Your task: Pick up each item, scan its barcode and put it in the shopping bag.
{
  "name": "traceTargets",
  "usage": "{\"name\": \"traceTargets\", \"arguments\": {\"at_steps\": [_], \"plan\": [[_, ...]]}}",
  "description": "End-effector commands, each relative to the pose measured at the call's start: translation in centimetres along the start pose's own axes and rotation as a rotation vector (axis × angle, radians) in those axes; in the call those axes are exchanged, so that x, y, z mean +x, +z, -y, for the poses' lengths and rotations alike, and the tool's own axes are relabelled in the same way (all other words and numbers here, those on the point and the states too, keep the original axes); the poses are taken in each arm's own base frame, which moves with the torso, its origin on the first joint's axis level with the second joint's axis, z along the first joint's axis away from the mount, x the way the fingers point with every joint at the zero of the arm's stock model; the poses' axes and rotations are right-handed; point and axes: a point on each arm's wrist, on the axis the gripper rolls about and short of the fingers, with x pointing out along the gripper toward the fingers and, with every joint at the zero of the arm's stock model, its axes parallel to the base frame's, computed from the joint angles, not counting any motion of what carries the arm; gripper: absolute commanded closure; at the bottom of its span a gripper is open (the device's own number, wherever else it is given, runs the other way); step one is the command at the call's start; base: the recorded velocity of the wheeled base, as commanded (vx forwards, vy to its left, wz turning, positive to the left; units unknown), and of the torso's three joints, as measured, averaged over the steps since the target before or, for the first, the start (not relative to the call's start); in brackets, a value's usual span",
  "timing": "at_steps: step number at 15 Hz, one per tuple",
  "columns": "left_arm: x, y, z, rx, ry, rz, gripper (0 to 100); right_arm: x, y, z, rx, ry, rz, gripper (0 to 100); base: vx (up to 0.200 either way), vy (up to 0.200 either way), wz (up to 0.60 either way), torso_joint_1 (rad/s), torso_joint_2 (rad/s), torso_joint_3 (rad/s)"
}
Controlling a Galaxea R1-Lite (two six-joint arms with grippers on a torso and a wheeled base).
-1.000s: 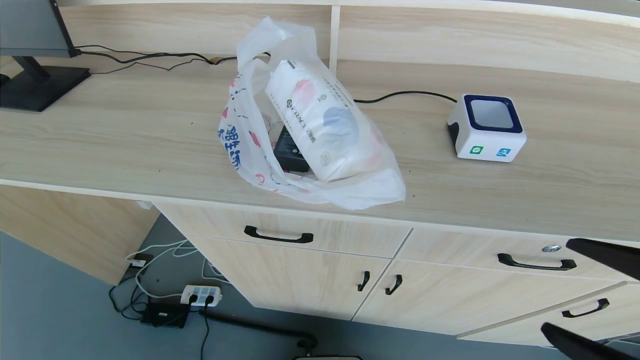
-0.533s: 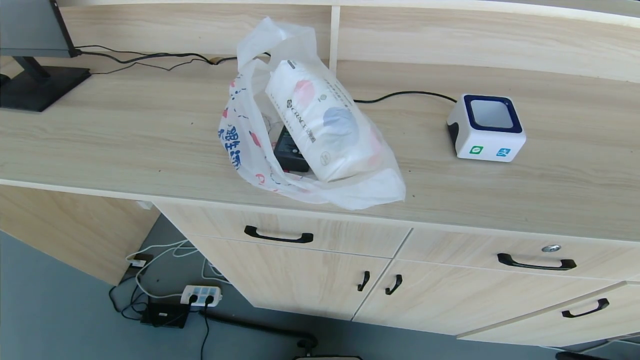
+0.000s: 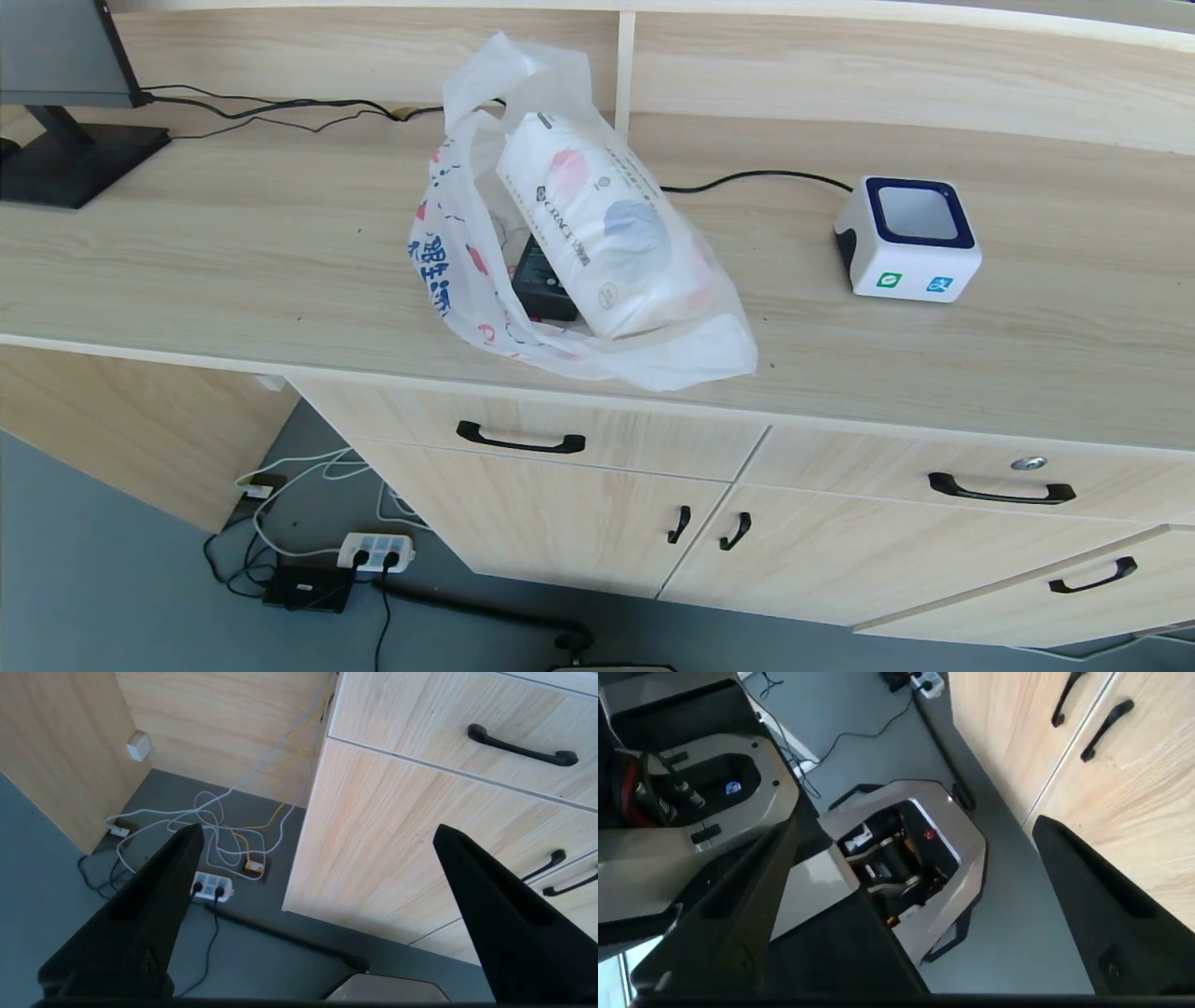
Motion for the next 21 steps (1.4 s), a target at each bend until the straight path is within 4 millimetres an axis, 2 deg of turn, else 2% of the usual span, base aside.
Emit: {"name": "traceTargets", "arguments": {"at_steps": [1,2,3,6,7,9,11,13,15,21], "plan": [[0.0,0.0,0.0,0.001,0.001,0.0,0,0.0,0.0,0.3,0.108,-0.237,-0.03,0,0.0,0.0,0.0,0.0,0.0,0.0],[0.0,0.0,0.0,0.001,0.001,0.0,0,0.0,0.0,0.4,0.154,-0.339,-0.032,0,0.0,0.0,0.0,0.0,0.0,0.0],[0.0,0.0,0.0,-0.001,0.001,0.0,0,-0.4,-0.2,0.4,0.227,-0.539,-0.008,0,0.0,0.0,0.0,0.0,0.0,0.0],[0.0,0.0,0.0,-0.001,0.001,-0.002,0,-1.2,-0.4,-0.1,0.218,-0.65,0.082,0,0.0,0.0,0.0,0.0,0.0,0.0],[0.0,0.0,0.0,-0.001,0.001,-0.002,0,-1.5,-0.5,-0.5,0.223,-0.752,0.131,0,0.0,0.0,0.0,0.0,0.0,0.0],[0.0,0.0,0.0,-0.001,0.001,0.0,0,-2.0,-0.9,-1.3,0.236,-0.843,0.257,0,0.0,0.0,0.0,0.0,0.0,0.0],[0.0,0.0,0.0,-0.001,0.001,-0.002,0,-2.1,-0.5,-1.2,0.218,-0.866,0.343,0,0.0,0.0,0.0,0.0,0.0,0.0],[0.0,0.0,0.0,-0.001,0.001,-0.002,0,-1.7,-1.3,-1.3,0.269,-0.843,0.275,0,0.0,0.0,0.0,0.0,0.0,0.0],[0.0,0.0,0.0,-0.002,0.001,-0.002,0,-1.7,-1.4,-1.3,0.317,-0.839,0.286,0,0.0,0.0,0.0,0.0,0.0,0.0],[0.0,0.0,0.0,-0.001,0.001,-0.002,0,-1.7,-1.4,-1.3,0.313,-0.838,0.284,0,0.0,0.0,0.0,0.0,0.0,0.0]]}}
